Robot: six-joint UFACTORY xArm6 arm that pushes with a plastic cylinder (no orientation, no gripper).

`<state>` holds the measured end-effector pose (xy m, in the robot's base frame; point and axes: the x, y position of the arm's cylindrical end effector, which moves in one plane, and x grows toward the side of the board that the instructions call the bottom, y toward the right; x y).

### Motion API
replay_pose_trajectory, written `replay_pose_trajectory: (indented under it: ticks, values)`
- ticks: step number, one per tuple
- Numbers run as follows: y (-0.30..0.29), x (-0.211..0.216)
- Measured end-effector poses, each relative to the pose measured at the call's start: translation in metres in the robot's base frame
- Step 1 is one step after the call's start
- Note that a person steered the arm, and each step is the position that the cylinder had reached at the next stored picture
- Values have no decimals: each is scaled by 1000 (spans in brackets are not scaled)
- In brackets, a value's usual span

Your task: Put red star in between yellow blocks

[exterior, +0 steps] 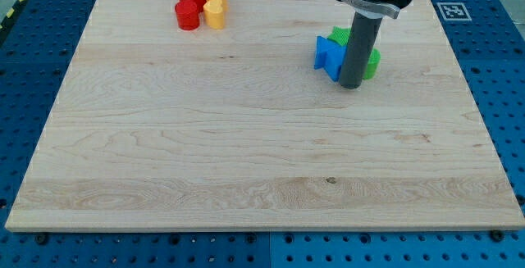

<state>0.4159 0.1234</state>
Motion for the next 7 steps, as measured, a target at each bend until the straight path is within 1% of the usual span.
replay_pose_trajectory:
  ticks: [3,4,5,7]
  values:
    - [0,14]
    - [-16,28]
    - [-72,39]
    - [-87,43]
